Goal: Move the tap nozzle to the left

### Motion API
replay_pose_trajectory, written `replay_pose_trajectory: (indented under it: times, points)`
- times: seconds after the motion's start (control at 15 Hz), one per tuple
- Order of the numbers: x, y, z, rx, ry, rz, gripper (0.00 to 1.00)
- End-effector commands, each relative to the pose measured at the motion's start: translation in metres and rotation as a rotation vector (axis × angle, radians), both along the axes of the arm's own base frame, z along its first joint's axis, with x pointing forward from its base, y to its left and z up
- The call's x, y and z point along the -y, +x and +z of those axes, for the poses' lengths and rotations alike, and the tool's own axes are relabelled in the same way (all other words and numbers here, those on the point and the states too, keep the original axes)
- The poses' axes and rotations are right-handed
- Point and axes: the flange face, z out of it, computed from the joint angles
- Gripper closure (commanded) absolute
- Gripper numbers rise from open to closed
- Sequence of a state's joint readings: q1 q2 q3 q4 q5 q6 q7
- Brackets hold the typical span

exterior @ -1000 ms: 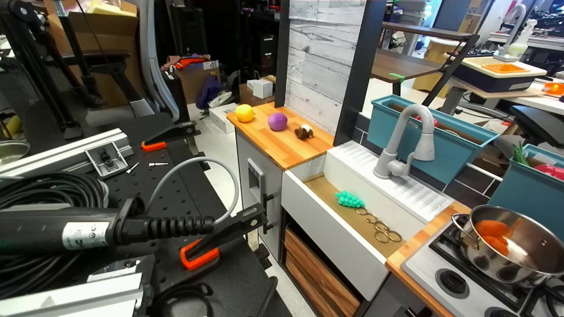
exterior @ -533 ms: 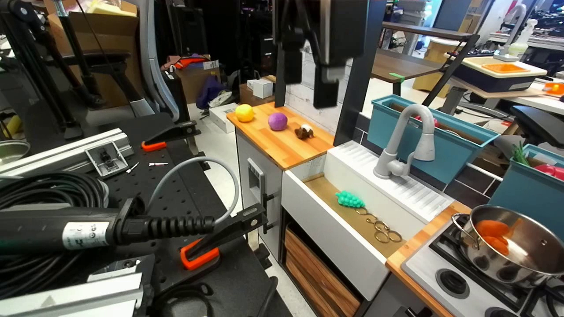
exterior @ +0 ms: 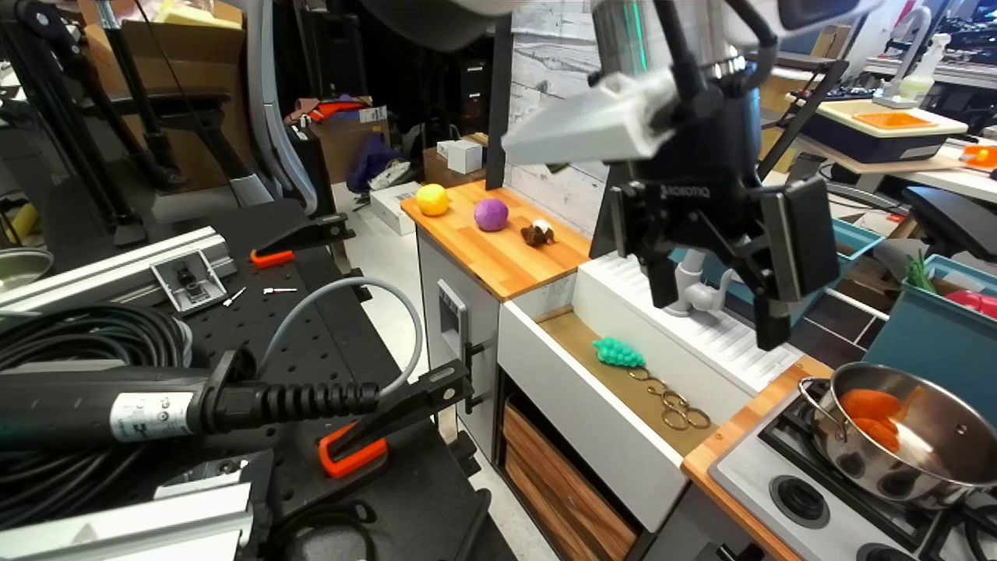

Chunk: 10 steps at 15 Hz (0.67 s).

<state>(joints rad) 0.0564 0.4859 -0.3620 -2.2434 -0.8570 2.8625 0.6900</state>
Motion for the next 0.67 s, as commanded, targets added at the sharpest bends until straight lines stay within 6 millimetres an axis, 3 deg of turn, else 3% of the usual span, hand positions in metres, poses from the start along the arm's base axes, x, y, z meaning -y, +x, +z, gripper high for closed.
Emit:
replay_pose_trajectory:
  times: [0.0, 0.27, 0.47, 0.6]
  points:
    - [0.015, 0.042, -0.041, 0.151, -0.010, -0.002, 0.00]
    - [0.008, 0.059, -0.082, 0.279, 0.160, -0.177, 0.00]
    - [-0.010, 0.072, -0.083, 0.354, 0.270, -0.249, 0.00]
    - [-0.018, 0.084, -0.074, 0.425, 0.334, -0.260, 0.00]
